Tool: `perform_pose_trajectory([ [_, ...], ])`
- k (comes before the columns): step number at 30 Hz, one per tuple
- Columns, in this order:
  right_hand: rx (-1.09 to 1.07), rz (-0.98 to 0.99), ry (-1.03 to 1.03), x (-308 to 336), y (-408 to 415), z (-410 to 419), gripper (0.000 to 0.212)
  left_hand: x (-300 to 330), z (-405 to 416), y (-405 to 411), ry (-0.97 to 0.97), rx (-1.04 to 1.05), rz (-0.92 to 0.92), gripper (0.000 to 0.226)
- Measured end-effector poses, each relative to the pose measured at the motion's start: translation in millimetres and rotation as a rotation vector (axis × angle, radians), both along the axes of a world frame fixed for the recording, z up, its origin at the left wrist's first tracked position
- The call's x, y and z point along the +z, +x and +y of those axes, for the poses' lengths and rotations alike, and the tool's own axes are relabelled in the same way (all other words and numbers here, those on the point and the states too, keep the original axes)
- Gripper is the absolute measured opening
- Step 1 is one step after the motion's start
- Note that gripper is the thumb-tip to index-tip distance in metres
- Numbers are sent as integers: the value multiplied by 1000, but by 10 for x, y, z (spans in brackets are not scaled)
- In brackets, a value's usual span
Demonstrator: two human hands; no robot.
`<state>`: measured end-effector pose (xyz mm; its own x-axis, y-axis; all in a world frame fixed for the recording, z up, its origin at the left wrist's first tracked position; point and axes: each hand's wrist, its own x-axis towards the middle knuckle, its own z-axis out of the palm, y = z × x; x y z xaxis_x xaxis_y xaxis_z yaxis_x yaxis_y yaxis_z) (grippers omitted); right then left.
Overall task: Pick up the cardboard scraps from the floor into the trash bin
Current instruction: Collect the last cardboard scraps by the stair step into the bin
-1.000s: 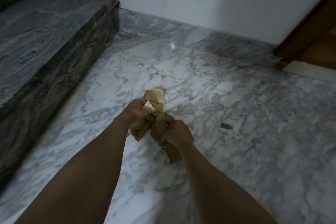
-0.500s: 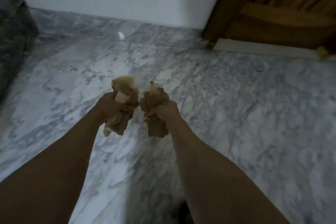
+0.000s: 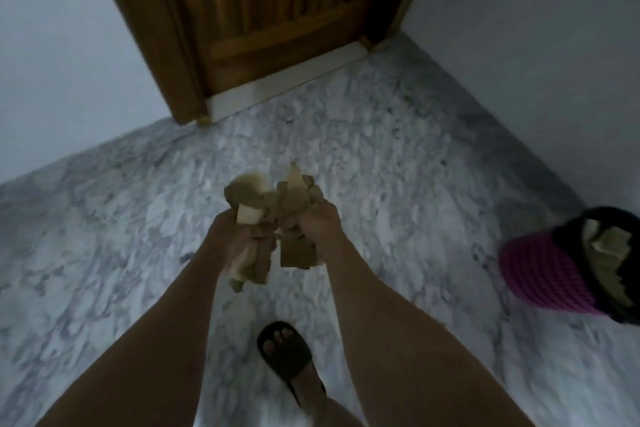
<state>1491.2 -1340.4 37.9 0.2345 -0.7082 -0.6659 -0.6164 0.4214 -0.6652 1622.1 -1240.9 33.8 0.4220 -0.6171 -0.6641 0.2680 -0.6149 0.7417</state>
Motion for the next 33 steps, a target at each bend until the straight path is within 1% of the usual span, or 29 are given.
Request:
perform_pose_trajectory([
  [2,-107,-20,-9,396,-512,-224,21,423,-366,-421,-6,-112,-17,22],
  [4,-216,-34,-7,750,-1025,-431,24,768,-724,-890,-12,-218,-10,30],
  [6,-336,-67,-19,1025,-1576,-685,25,1002,-1122,-1374,-23,-293,24,36],
  [8,-435,-70,-51,1219,-2168,-912,23,1147,-1534,-1913,-22,-374,37,36],
  [11,-640,-64,-109,1441,-3117,-1221,34,1342,-2141,-2860,-42,-526,91,32],
  [14,-803,-78,-127,1632,-4074,-1494,52,1439,-2691,-3840,-59,-673,104,36],
  [15,-836,-56,-130,1691,-4376,-1568,54,1475,-2844,-4158,-64,-725,103,37],
  [16,-876,-36,-140,1730,-4678,-1643,51,1529,-2993,-4473,-68,-777,106,39],
  [18,-971,-16,-154,1801,-5201,-1797,36,1582,-3283,-5037,-72,-870,114,46],
  [20,-1036,-11,-121,1861,-5639,-1946,26,1599,-3536,-5529,-74,-937,113,47],
  [22,-1105,-41,-56,1923,-6007,-2086,19,1558,-3767,-5947,-72,-986,107,36],
  [24,-1195,-61,-38,1930,-6308,-2219,23,1483,-3972,-6298,-74,-1044,112,32],
  [27,-1301,-73,-23,1791,-6661,-2433,14,1281,-4307,-6741,-84,-1116,107,31],
  [29,-1366,-108,-3,1644,-6854,-2628,17,1109,-4554,-7000,-93,-1168,110,30],
  [32,-1471,-159,-2,1294,-7115,-2930,28,785,-4945,-7329,-87,-1274,121,28],
  [33,-1493,-167,10,1153,-7194,-3041,26,634,-5073,-7412,-79,-1299,124,30],
])
